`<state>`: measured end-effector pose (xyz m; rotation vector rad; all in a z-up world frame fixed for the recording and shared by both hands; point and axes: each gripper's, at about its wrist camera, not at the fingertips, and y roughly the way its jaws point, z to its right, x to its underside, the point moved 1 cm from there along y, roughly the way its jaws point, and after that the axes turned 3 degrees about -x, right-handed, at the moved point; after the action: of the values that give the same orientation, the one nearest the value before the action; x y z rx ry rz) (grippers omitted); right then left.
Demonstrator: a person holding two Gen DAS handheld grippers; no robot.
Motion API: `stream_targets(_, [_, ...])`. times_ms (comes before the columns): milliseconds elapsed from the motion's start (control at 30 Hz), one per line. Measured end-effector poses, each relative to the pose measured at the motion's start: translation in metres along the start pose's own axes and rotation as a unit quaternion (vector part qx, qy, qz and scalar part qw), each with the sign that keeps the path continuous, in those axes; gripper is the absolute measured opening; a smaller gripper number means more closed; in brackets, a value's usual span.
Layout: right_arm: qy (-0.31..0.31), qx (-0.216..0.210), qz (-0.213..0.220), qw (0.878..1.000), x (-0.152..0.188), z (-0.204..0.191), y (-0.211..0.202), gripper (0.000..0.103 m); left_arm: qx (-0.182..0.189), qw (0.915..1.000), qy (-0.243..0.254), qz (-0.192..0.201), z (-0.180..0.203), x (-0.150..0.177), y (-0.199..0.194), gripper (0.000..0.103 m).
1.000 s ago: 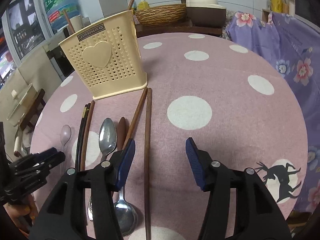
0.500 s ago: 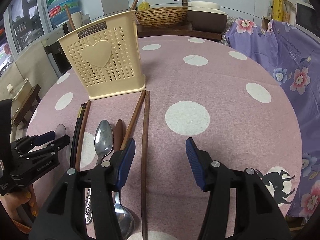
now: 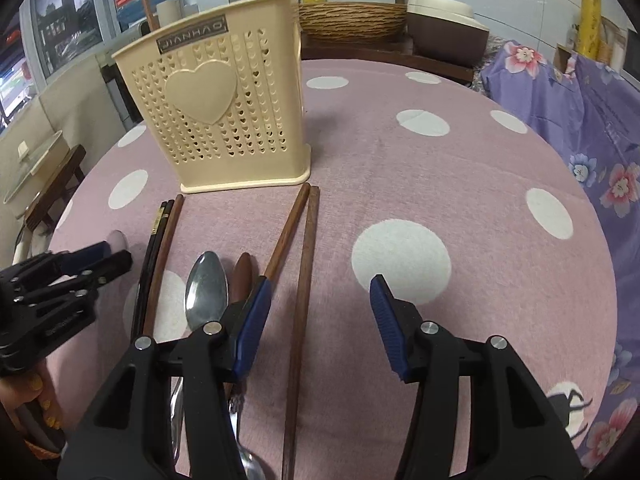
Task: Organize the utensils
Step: 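Grasp a single wooden chopstick with the right tool while the left tool grasps the clear plastic spoon, then lift and carry the chopstick over the caddy while the left tool carries the spoon there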
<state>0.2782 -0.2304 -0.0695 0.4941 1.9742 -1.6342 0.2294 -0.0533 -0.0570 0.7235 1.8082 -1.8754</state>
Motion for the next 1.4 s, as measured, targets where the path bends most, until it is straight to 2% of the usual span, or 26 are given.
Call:
stream_targets(167, [-0.006,0.016,-0.023,1.0,-0.011,0.0,0.024,0.035,0.012,0.9995,-0.001,0.03,-0.003,-0.008,-0.021,0.036])
stream_targets(533, [-0.021,0.028,-0.03,0.999,-0.036,-0.011,0.05,0.029,0.018,0.9973,-0.016,0.069,-0.01,-0.027,-0.033,0.036])
stream_targets(700, [-0.032,0.027,-0.031,0.999,-0.04,-0.015,0.053,0.011,0.02,0.9965,-0.021,0.078,-0.015,-0.031,-0.037,0.036])
stream_targets(900, [-0.017,0.016,-0.024,0.999,-0.038,-0.011,0.049,0.009,0.024,0.9947,-0.023,0.097,-0.016,-0.034,-0.047,0.036])
stream_targets(1100, [0.023,-0.008,0.026,0.999,-0.043,0.01,0.011,0.008,0.025,0.9924,-0.028,0.117,-0.021,-0.038,-0.06,0.036])
stream_targets(1400, [0.048,-0.029,0.155,0.986,-0.048,0.034,-0.102,0.008,0.018,0.9875,-0.029,0.154,-0.031,-0.046,-0.087,0.036])
